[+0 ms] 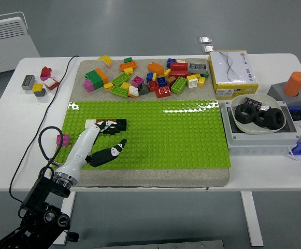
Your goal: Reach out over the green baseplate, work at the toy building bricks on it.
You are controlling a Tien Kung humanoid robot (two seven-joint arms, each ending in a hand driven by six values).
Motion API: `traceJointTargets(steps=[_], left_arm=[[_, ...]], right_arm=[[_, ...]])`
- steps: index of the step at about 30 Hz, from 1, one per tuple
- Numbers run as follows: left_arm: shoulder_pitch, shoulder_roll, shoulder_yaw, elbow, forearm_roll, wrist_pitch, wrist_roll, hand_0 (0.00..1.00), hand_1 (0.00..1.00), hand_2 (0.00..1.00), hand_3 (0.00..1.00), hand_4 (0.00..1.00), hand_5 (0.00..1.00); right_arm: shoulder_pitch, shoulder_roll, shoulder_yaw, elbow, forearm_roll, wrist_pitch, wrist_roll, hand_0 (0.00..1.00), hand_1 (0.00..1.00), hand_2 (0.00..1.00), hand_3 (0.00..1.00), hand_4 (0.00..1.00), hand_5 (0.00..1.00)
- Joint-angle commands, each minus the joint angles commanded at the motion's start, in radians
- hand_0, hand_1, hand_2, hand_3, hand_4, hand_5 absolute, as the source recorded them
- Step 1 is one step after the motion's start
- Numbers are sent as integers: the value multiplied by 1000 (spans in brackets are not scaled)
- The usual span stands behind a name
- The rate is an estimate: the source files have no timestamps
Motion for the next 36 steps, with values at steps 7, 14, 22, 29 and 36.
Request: traceJointTargets(steps=[7,14,22,29,36], left_arm=[[7,-10,-47,0,3,4,-8,689,617,609,651,678,304],[19,-20,-104,2,13,11,-13,685,495,550,641,672,296],[26,-18,-144,2,18,21,-16,679,384,463,630,671,302],[29,-18,-145,6,19,20,-13,677,357,423,619,666,301],[34,-21,-169,11,20,24,-14,681,394,434,618,667,291]], right_arm=[[7,5,-22,0,19,0,5,519,654,768,785,864,954],[5,5,-6,0,15,1,5,519,653,765,785,864,954],[0,9,2,0,13,3,7,519,653,762,785,863,954],[-7,15,-49,0,52,-4,7,519,652,758,784,863,953],[-7,16,-57,0,61,-3,9,519,652,759,784,861,951]])
